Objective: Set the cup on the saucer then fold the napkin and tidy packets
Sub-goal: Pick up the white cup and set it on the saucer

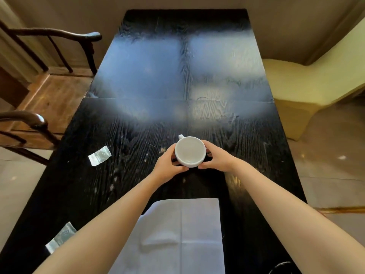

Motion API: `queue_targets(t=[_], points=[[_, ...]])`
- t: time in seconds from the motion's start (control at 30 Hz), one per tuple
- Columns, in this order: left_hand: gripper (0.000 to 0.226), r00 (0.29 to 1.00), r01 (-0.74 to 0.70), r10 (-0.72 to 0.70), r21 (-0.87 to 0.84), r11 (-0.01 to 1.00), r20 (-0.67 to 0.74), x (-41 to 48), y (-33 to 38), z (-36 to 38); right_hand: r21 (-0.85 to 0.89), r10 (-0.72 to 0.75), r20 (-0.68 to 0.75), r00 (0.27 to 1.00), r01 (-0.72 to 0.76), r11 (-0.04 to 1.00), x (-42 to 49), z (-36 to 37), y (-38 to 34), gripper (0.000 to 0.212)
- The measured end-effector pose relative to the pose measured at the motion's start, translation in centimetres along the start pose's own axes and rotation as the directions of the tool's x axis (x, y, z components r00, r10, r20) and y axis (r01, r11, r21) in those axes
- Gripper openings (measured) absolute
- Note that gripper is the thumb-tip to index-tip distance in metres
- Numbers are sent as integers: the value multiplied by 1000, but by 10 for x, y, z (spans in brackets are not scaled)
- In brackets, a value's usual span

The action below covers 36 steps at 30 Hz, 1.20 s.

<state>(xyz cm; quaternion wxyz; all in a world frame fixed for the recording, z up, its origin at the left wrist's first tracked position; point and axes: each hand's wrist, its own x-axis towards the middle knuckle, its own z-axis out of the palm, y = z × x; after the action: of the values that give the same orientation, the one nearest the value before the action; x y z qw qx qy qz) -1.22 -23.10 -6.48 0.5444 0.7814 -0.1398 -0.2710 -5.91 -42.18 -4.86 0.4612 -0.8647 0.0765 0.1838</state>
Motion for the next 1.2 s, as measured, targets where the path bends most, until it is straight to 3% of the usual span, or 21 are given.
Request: queue_targets(t=[0.2,0.4,0.57,0.9,1.2], points=[[72,999,-29,28,49,998,30,-6,3,0,98,1,5,1000,-1,995,-16,1,-4,77],[66,985,14,6,-115,993,174,-22,31,6,264,-55,-73,996,72,962,-63,-9,-7,80],[62,969,13,25,-154,988,247,-43,59,34,331,-58,-164,985,110,937,-115,-18,0,84],[65,913,-18,47,-76,997,406,-103,102,112,338,33,-380,924,105,935,-244,-20,30,84],[62,875,-55,47,1,999,482,-182,82,179,454,141,-399,906,62,889,-344,28,66,83]])
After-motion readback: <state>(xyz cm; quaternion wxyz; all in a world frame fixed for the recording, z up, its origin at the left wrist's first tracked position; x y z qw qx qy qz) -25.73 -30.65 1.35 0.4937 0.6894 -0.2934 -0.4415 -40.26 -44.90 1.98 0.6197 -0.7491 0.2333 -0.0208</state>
